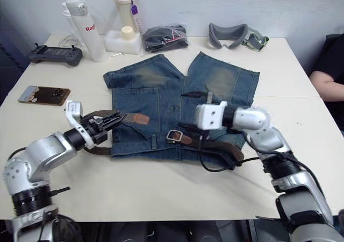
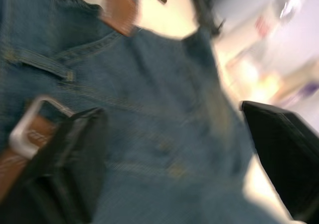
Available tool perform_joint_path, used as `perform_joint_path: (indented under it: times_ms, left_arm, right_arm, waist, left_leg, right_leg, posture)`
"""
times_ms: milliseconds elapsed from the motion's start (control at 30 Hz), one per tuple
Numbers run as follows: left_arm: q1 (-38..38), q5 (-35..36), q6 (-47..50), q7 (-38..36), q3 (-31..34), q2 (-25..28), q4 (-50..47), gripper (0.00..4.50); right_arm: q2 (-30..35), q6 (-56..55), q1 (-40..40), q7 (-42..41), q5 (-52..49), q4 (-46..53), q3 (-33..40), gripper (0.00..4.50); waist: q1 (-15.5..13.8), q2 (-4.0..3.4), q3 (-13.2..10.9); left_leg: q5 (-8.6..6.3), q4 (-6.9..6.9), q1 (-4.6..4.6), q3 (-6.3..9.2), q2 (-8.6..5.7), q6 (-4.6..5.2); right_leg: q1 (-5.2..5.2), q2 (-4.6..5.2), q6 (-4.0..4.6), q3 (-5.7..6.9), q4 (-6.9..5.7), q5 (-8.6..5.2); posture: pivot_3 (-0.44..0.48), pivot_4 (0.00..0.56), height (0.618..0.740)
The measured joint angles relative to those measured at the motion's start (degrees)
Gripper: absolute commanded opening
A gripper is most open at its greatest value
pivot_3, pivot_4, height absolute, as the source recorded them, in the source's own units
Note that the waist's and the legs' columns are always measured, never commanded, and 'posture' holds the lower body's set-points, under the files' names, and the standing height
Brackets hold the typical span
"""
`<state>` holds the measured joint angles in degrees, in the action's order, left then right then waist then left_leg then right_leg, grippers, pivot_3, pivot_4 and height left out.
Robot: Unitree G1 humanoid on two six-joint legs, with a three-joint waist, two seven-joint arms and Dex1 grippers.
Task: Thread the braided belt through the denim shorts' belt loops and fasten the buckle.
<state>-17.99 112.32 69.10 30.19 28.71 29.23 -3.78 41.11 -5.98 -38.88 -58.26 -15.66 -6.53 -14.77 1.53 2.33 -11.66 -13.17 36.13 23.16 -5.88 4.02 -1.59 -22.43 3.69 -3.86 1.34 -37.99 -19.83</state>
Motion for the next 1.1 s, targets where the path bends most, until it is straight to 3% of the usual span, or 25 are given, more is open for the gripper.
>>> perform_joint_path:
  times_ms: [100, 300, 733, 1100]
  left_arm:
    - [3.22, 0.0, 0.72, -3.32, -0.8, 3.3, -0.41, 0.0]
    - [7.75, -0.02, -4.8, 2.29, -3.55, 1.78, -3.73, 0.0]
    - [8.95, 0.06, -15.32, 18.67, -12.31, -3.89, -11.56, 0.0]
    - [9.32, 0.04, -18.98, 22.28, -17.52, -12.49, -13.46, 0.0]
  right_arm:
    - [7.46, 19.97, 0.45, -8.2, -10.45, 6.22, 2.16, 4.45]
    - [12.78, 36.72, 1.58, -14.08, -14.54, 13.79, 1.43, 4.45]
    - [10.94, 38.48, 0.55, -12.88, -5.52, 14.08, 0.9, 4.45]
    - [9.18, 38.29, -0.02, -12.36, -2.18, 13.46, 0.9, 4.45]
  waist:
    - [-0.04, -0.01, 0.0]
    - [0.11, -0.01, 0.0]
    - [-0.06, -0.01, 0.0]
    - [-0.63, -0.01, 0.0]
  left_leg:
    - [-0.06, -0.07, 0.0, 0.03, -0.02, 0.08]
    - [-0.19, -0.12, 0.01, -0.04, -0.16, 0.27]
    - [-0.2, -0.05, 0.04, -0.06, -0.31, 0.29]
    - [-0.19, 0.01, 0.05, -0.06, -0.34, 0.29]
  right_leg:
    - [0.01, 0.12, 0.04, 0.04, 0.07, -0.02]
    - [0.0, 0.45, 0.07, 0.14, 0.15, -0.03]
    - [0.05, 0.54, -0.02, 0.16, 0.23, 0.02]
    - [0.09, 0.49, -0.07, 0.15, 0.27, 0.05]
  posture:
    - [0.0, 0.15, 0.739]
    - [0.0, 0.15, 0.739]
    - [0.0, 0.15, 0.739]
    - [0.0, 0.15, 0.739]
